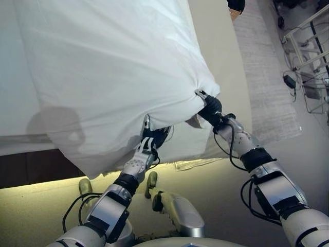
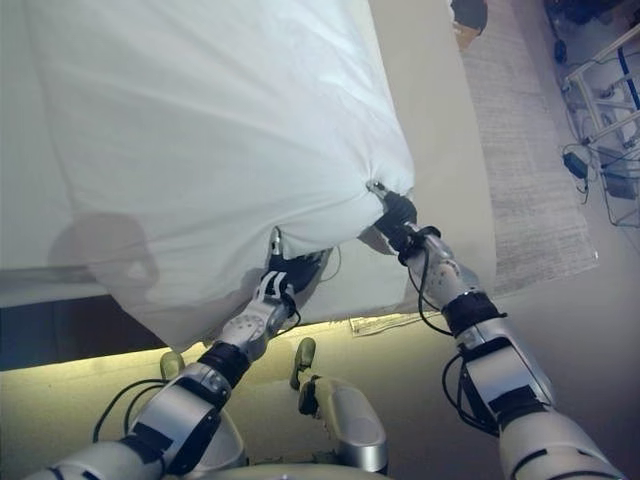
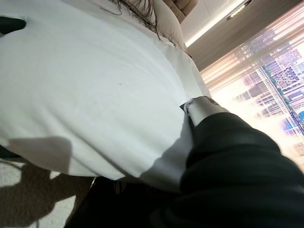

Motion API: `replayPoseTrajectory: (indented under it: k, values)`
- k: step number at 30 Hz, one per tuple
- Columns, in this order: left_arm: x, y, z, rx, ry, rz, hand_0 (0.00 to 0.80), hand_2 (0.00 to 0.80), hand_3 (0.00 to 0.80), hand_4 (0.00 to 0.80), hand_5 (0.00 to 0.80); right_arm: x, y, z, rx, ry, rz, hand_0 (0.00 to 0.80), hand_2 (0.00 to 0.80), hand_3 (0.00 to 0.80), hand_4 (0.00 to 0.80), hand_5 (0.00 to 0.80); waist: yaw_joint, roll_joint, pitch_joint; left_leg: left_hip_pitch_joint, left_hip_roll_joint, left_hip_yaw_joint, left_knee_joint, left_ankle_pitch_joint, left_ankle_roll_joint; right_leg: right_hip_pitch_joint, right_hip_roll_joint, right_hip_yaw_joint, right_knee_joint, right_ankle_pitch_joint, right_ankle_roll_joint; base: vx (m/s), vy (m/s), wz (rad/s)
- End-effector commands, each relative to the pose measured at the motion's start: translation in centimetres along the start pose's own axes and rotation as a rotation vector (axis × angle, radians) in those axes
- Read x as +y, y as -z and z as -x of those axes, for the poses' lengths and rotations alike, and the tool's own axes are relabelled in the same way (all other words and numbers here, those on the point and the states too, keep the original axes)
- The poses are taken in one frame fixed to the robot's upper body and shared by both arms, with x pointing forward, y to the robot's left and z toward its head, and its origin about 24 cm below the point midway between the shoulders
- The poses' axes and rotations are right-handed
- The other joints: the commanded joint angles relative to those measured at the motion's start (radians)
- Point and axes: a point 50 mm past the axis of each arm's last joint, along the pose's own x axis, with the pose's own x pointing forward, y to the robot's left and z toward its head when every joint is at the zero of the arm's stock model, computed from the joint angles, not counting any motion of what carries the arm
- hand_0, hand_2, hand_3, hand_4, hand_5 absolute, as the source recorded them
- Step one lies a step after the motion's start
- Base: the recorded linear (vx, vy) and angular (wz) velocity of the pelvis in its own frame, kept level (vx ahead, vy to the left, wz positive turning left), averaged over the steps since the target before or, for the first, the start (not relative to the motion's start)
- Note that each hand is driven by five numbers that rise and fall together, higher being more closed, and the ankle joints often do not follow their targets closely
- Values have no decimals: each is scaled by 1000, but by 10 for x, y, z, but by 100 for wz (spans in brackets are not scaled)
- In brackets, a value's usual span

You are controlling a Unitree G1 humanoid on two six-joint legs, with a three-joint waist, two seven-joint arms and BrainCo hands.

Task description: Make the bed neatly

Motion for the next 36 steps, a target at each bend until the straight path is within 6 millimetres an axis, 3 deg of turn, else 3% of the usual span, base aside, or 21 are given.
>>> replayPoseTrajectory:
  k: [1,2,3,4,23,24,25,26,29,36]
  values:
    - [-33,-12,-17,-95,98,69,0,0,0,0,0,0,-51,11,-198,-54,19,800,800,800,800,800,-6,-9,-22,-39,43,-23,38,22,-2,22,-52,-5,14,-21,94,-101,24,6]
    - [-32,-15,-16,-103,95,70,0,0,0,0,0,0,-51,12,-199,-52,19,800,800,800,800,800,-5,-8,-22,-38,42,-24,37,22,-2,23,-53,-6,14,-22,94,-14,26,6]
    - [-30,-19,-15,-125,89,68,358,358,358,358,358,0,-52,11,-199,-49,20,800,800,800,800,800,-4,-7,-22,-37,41,-25,34,23,-3,24,-54,-7,14,-23,94,-10,27,4]
    - [-29,-24,-15,-148,82,65,800,800,800,800,800,0,-53,11,-197,-46,22,800,800,800,800,800,-2,-5,-23,-35,39,-27,30,23,-3,26,-56,-8,13,-24,95,-8,30,4]
    - [-14,-55,1,-294,62,69,800,800,800,800,800,-22,-39,19,-148,62,23,800,800,800,800,800,42,22,-30,15,8,-43,-18,33,0,80,-64,-25,4,-37,105,7,33,5]
    - [-12,-58,3,-305,57,69,800,800,800,800,800,-24,-37,19,-135,75,25,703,703,703,703,703,45,26,-31,20,5,-43,-24,34,1,85,-66,-26,3,-39,106,10,81,6]
    - [-10,-60,4,-313,54,69,800,800,800,800,800,-26,-36,20,-124,88,25,264,264,264,264,264,47,29,-33,27,2,-43,-31,34,2,89,-69,-28,3,-40,108,16,91,5]
    - [-9,-63,6,-325,52,70,800,800,800,800,800,-31,-34,21,-110,112,28,0,0,0,0,0,50,32,-35,31,-1,-41,-36,36,3,92,-72,-31,5,-41,110,29,96,4]
    - [-3,-75,13,-378,45,66,800,800,800,800,800,-40,-25,24,-51,141,28,0,0,0,0,0,62,43,-43,53,-11,-43,-58,39,6,105,-82,-37,4,-46,113,18,104,9]
    - [16,-132,50,-534,-1,27,800,800,800,800,800,-78,27,53,236,210,18,0,0,0,0,0,102,75,-78,96,-36,-55,-98,51,11,146,-113,-67,9,-64,116,56,118,11]
